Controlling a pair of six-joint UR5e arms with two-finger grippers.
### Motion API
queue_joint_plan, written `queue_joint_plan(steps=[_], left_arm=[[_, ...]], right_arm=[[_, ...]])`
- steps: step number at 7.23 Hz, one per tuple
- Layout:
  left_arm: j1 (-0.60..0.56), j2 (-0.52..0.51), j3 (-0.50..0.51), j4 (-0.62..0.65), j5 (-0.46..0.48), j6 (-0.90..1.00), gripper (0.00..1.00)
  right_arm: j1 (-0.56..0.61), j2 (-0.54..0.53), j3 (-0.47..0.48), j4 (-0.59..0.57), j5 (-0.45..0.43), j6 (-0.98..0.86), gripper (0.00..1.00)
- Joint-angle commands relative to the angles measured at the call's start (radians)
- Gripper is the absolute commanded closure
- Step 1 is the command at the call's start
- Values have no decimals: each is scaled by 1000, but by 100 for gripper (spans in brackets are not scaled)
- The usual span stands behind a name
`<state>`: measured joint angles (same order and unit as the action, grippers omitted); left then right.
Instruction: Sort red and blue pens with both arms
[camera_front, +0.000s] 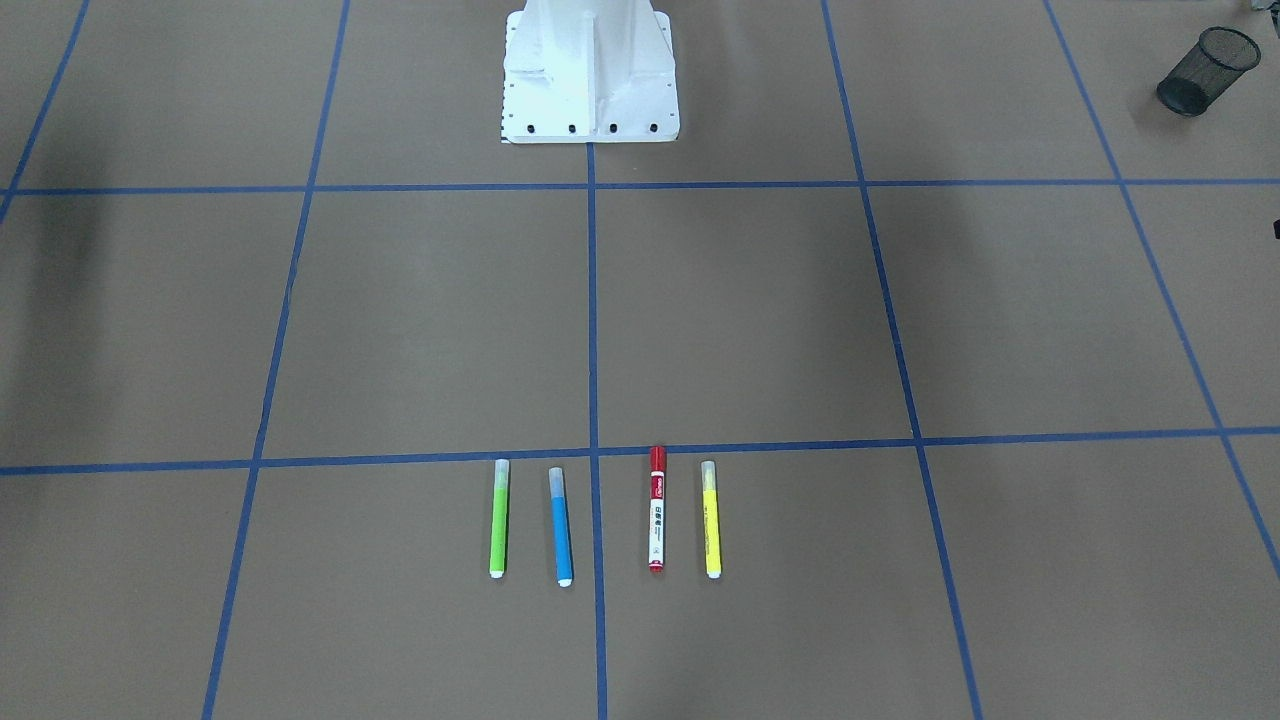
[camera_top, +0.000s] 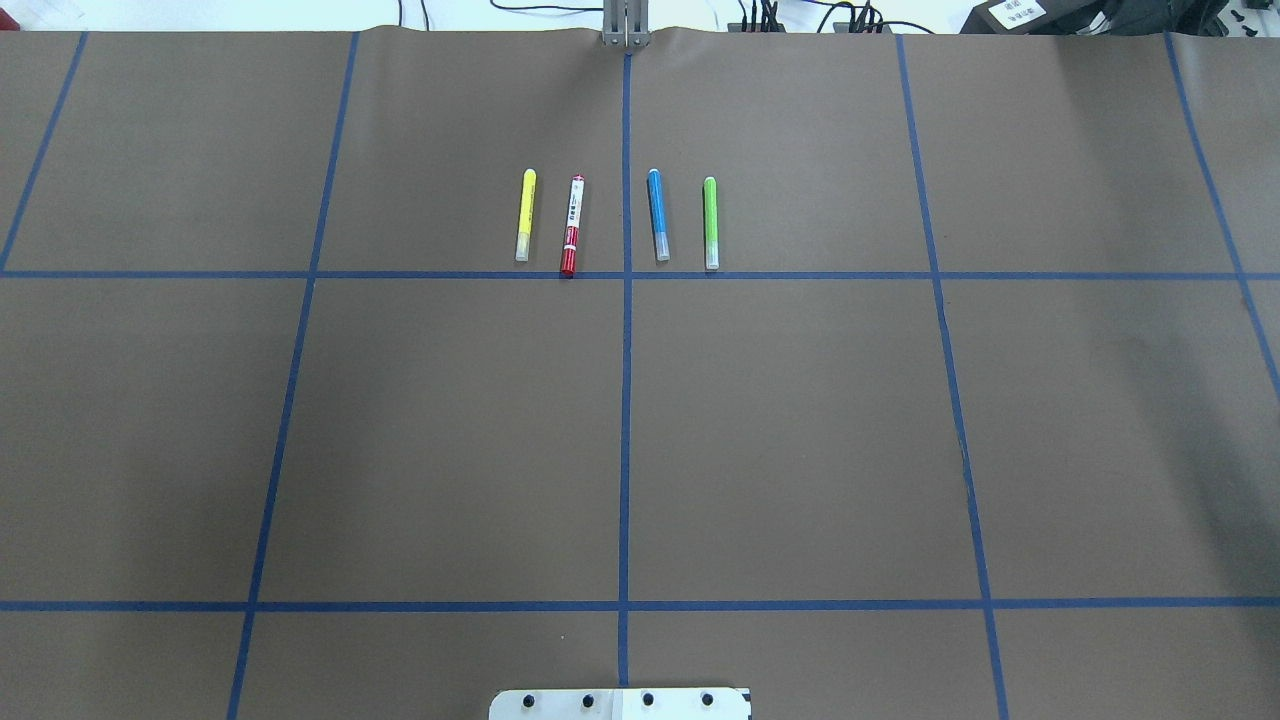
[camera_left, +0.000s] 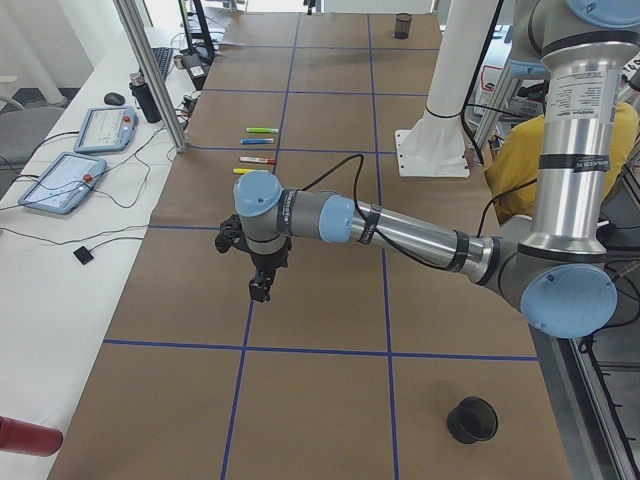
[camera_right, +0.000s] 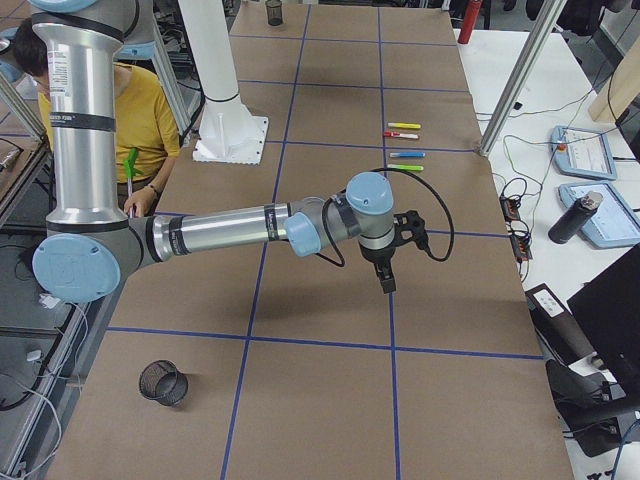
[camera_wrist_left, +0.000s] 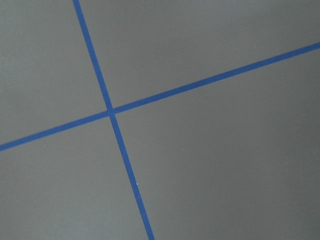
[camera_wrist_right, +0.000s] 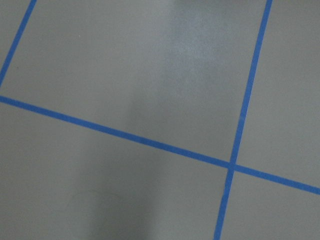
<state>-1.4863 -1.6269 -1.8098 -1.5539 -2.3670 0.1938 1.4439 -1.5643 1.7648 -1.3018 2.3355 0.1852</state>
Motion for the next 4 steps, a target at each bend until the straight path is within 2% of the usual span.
queue_joint_plan(steps=[1, 2, 4], left_arm=[[11, -39, 27, -164, -12, -156, 0], [23, -71, 38, -179, -29, -212, 0], [27, -93, 70, -230, -26, -206, 0]], right_arm=[[-22, 76, 1, 4, 19, 33, 0], [-46, 93, -22, 3, 33, 21, 0], [-74, 138, -37, 2, 51, 46, 0]])
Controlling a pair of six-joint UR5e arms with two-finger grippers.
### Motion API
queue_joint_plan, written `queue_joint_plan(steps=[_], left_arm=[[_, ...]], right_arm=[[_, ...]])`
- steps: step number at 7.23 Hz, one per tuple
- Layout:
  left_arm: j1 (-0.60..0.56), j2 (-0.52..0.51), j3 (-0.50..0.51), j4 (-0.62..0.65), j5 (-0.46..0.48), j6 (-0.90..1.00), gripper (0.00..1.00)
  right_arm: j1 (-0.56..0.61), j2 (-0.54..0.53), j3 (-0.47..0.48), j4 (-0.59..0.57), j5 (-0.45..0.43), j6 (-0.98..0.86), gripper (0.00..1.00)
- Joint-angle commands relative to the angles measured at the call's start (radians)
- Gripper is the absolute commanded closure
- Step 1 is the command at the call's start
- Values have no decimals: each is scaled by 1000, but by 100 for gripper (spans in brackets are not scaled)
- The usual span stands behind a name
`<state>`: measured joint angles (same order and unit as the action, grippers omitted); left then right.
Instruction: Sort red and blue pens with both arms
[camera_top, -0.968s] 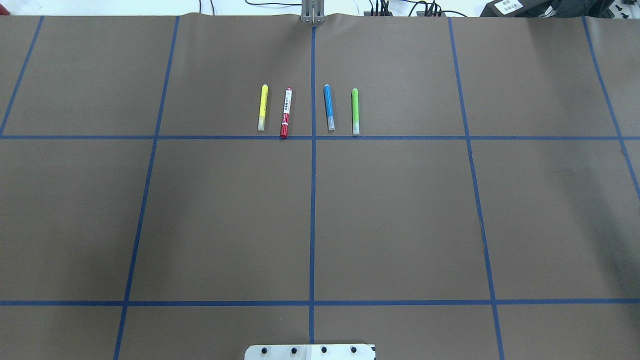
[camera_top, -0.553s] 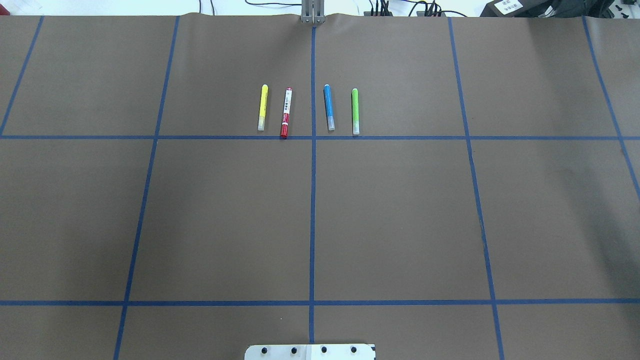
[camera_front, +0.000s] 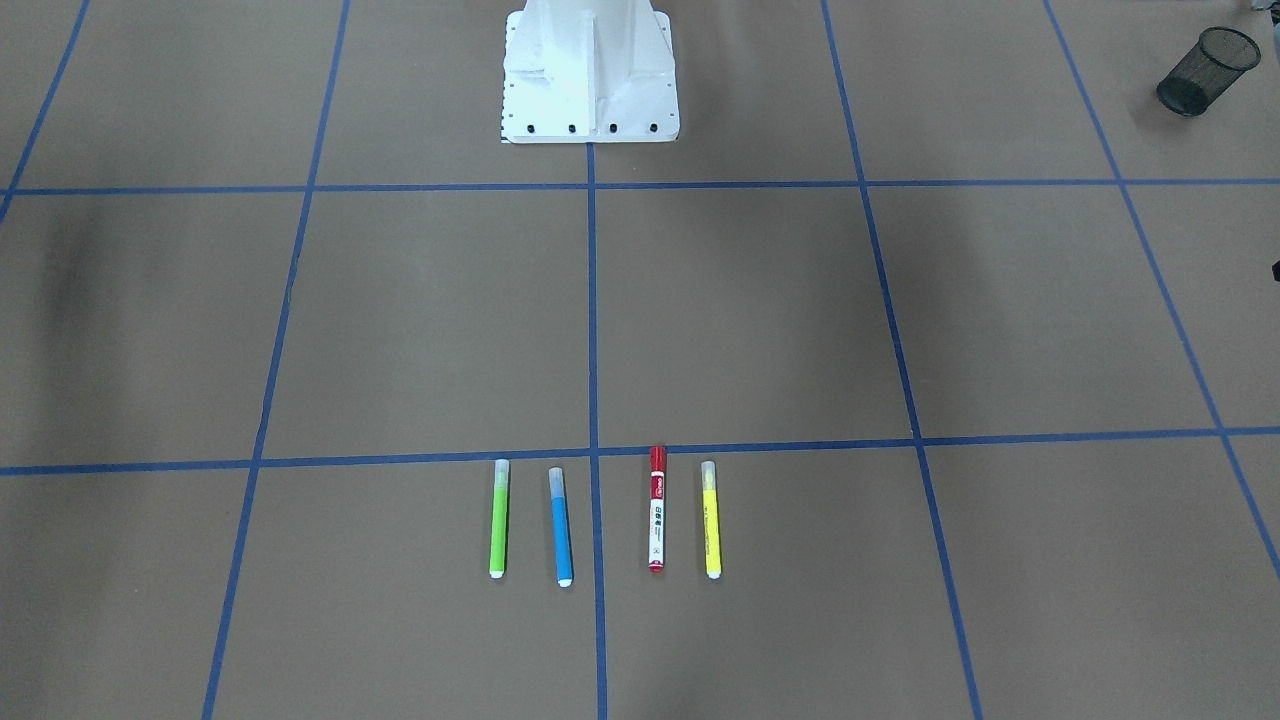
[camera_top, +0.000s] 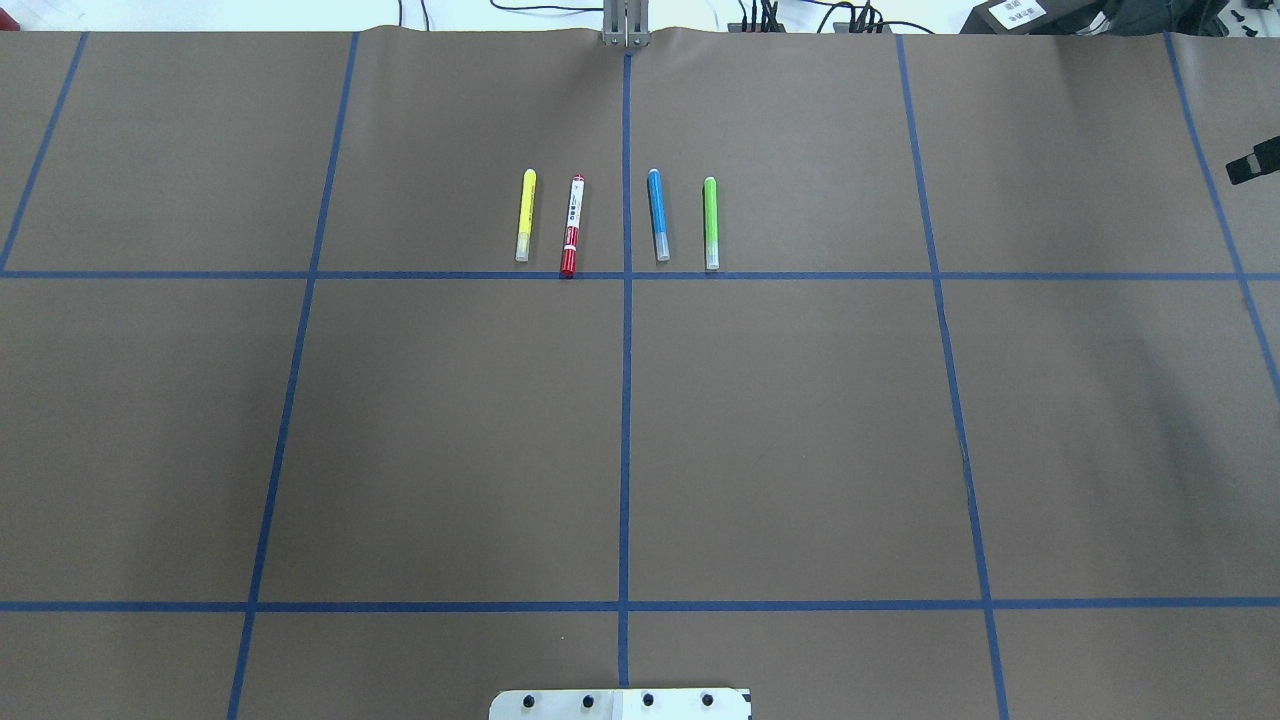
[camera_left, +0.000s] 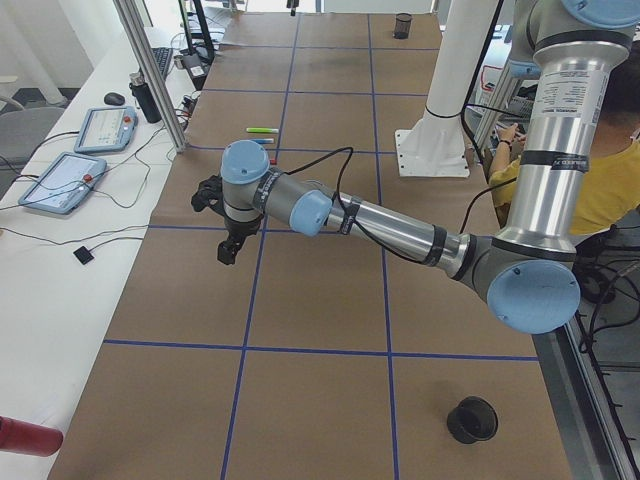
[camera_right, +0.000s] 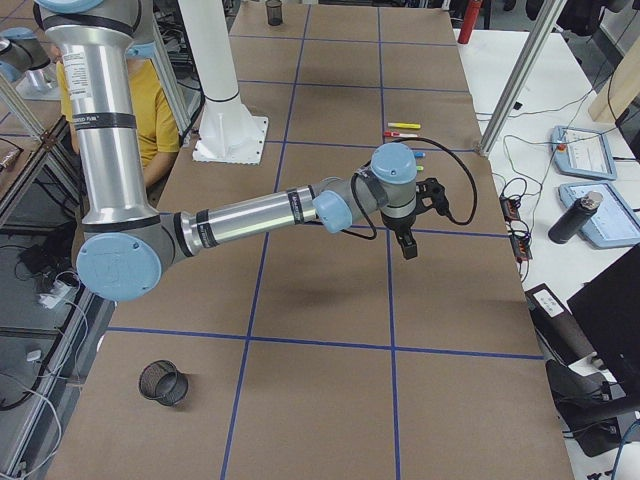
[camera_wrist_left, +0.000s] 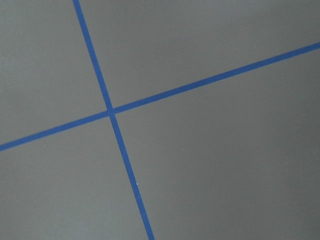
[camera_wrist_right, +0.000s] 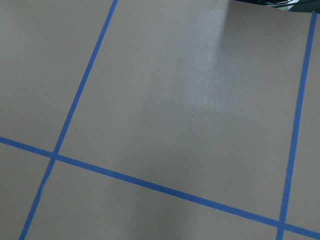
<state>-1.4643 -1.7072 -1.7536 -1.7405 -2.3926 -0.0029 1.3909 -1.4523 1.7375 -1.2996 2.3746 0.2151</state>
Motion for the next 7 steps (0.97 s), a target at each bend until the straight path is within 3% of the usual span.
queue_joint_plan(steps=[1, 3, 6, 7], left_arm=[[51, -5, 6, -153, 1, -70, 0], [250, -67, -1, -165, 39, -313, 0], [401, -300, 101, -157, 72, -671, 0], [491, -365, 120, -156, 135, -792, 0]], right_arm=[[-39, 26, -7, 9, 11, 141, 0], [-157, 65, -16, 63, -53, 202, 0], [-211, 72, -7, 68, -106, 303, 0], [-211, 70, -9, 68, -107, 302, 0]])
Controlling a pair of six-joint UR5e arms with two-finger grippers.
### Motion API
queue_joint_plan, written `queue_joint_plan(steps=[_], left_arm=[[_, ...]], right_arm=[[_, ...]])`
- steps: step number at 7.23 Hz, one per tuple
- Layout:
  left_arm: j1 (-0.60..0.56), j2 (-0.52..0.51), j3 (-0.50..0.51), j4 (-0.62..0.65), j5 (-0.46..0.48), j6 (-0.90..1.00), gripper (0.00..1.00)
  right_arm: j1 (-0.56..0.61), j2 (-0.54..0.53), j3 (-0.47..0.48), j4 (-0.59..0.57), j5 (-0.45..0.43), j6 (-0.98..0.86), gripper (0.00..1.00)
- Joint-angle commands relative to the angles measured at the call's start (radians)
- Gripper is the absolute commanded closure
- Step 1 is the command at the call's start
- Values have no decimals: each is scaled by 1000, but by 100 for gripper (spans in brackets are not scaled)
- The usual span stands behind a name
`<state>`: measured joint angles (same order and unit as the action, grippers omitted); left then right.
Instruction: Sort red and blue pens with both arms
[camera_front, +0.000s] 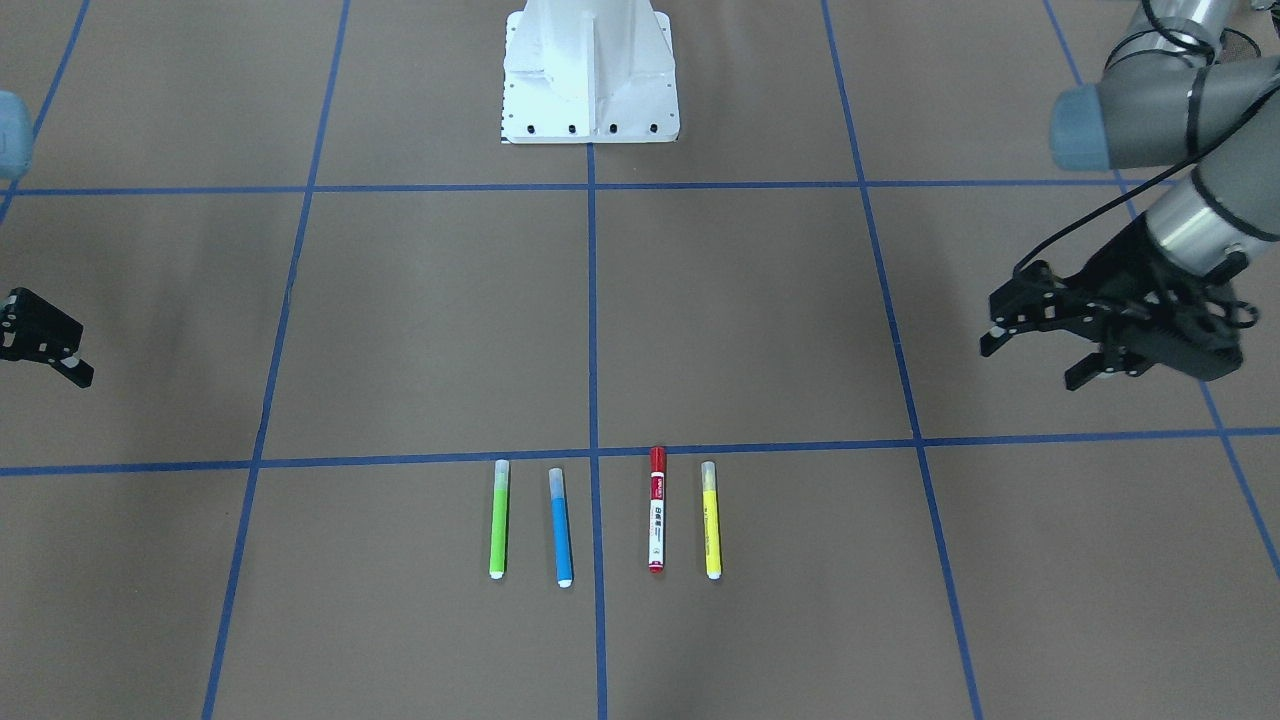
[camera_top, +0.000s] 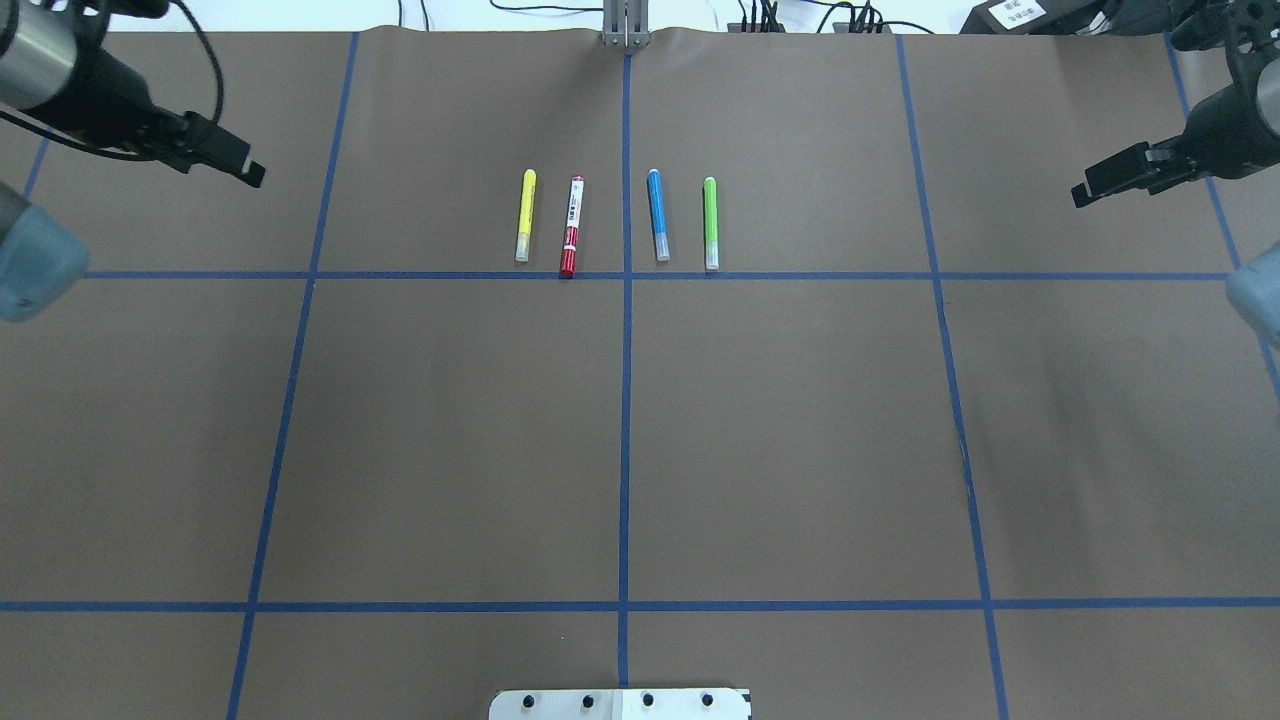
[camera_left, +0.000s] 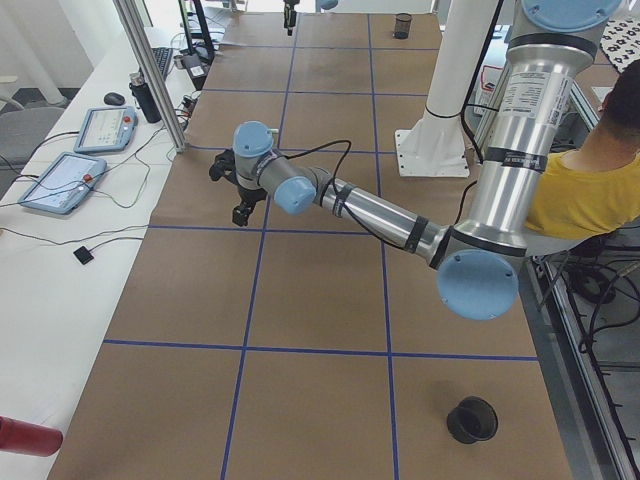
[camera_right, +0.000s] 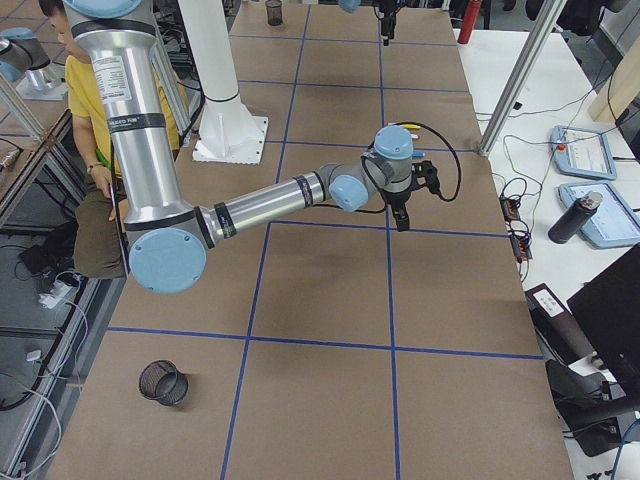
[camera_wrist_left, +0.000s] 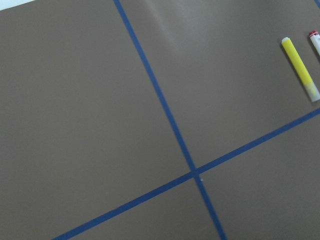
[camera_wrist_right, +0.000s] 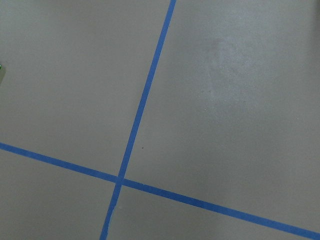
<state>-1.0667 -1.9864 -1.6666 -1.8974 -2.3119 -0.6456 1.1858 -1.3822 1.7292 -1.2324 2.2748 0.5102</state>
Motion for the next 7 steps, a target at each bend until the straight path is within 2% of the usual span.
queue_joint_plan(steps=[1, 3, 4, 5, 6, 7], left_arm=[[172, -195, 107, -2, 110, -283, 0], [218, -438, 387, -3, 118, -357, 0], [232, -507, 497, -5, 120, -358, 0], [267, -532, 552, -5, 153, -358, 0], [322, -558, 602, -9, 260, -359, 0], [342, -607, 667, -11, 294, -361, 0]], right_arm=[[-6, 0, -2, 1, -8, 7, 0], [-6, -1, -2, 1, -9, 8, 0], [-8, -1, 0, 2, -24, 8, 0], [-8, -1, 0, 2, -24, 8, 0], [-8, -1, 0, 1, -24, 8, 0], [-8, -1, 0, 1, -24, 8, 0]])
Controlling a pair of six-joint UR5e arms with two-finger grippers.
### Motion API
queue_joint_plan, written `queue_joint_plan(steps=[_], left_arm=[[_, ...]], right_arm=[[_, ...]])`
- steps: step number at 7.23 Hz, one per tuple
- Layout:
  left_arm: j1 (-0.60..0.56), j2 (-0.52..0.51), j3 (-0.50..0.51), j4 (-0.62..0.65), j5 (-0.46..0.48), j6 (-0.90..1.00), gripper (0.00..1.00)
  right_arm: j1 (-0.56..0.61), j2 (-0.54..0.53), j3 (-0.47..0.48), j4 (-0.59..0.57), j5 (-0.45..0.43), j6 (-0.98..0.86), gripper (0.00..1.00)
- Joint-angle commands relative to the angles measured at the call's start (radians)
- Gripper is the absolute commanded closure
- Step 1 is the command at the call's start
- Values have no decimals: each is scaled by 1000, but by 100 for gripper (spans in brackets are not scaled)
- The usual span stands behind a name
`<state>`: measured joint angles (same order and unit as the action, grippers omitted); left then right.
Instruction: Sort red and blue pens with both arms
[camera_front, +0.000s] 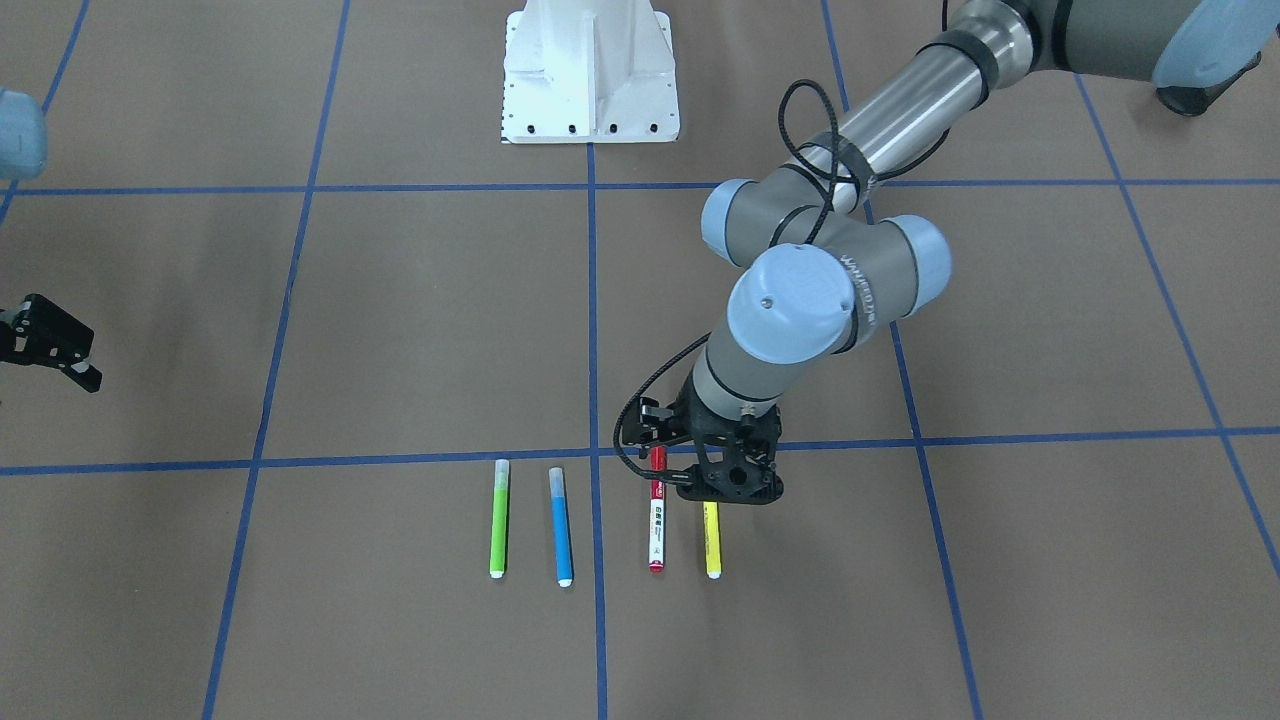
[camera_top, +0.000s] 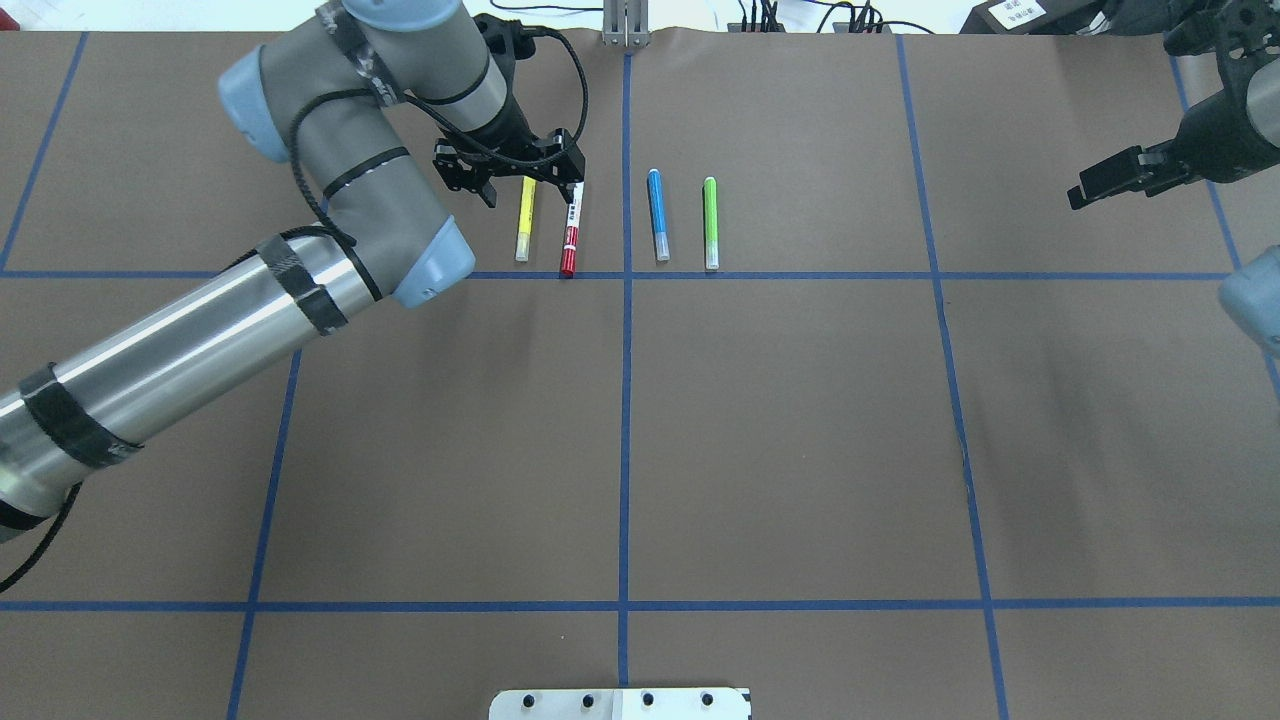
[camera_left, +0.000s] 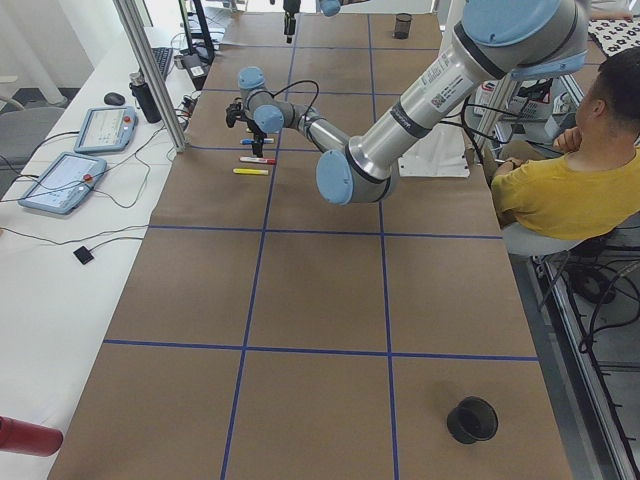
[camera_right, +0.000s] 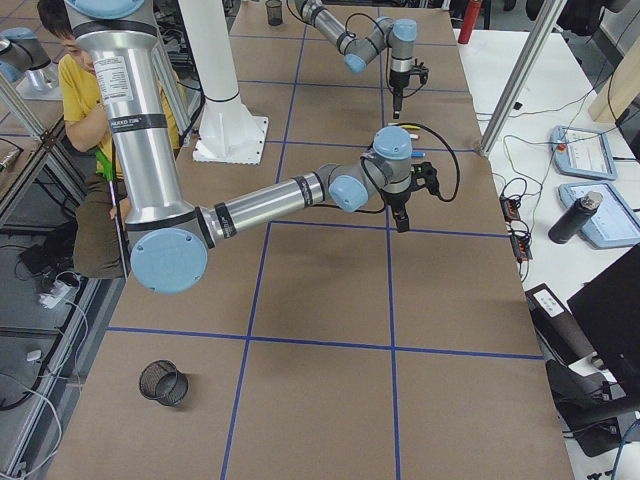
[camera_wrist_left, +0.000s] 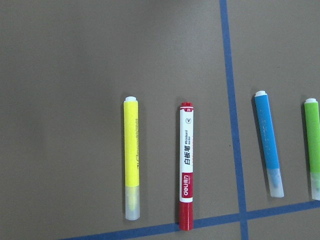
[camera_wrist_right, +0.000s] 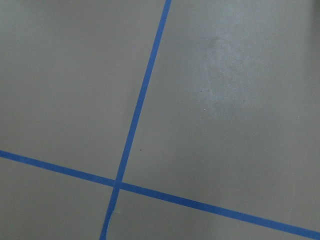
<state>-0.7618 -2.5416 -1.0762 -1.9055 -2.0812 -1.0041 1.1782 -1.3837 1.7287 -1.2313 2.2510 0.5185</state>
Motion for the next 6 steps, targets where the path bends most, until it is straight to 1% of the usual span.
queue_joint_plan(steps=[1, 2, 4, 5, 6], left_arm=[[44, -65, 102, -4, 66, -1, 2], [44, -65, 111, -4, 66, 2, 7], [44, -63, 125, -6, 67, 9, 33], [45, -65, 125, -6, 67, 10, 40], [47, -65, 125, -7, 67, 10, 43]], right_arm=[[0, 0, 0, -1, -1, 0, 0], [0, 0, -1, -1, -1, 0, 0], [0, 0, -3, 0, -1, 0, 0], [-2, 0, -3, 1, -1, 0, 0], [-2, 0, -3, 0, -1, 0, 0]])
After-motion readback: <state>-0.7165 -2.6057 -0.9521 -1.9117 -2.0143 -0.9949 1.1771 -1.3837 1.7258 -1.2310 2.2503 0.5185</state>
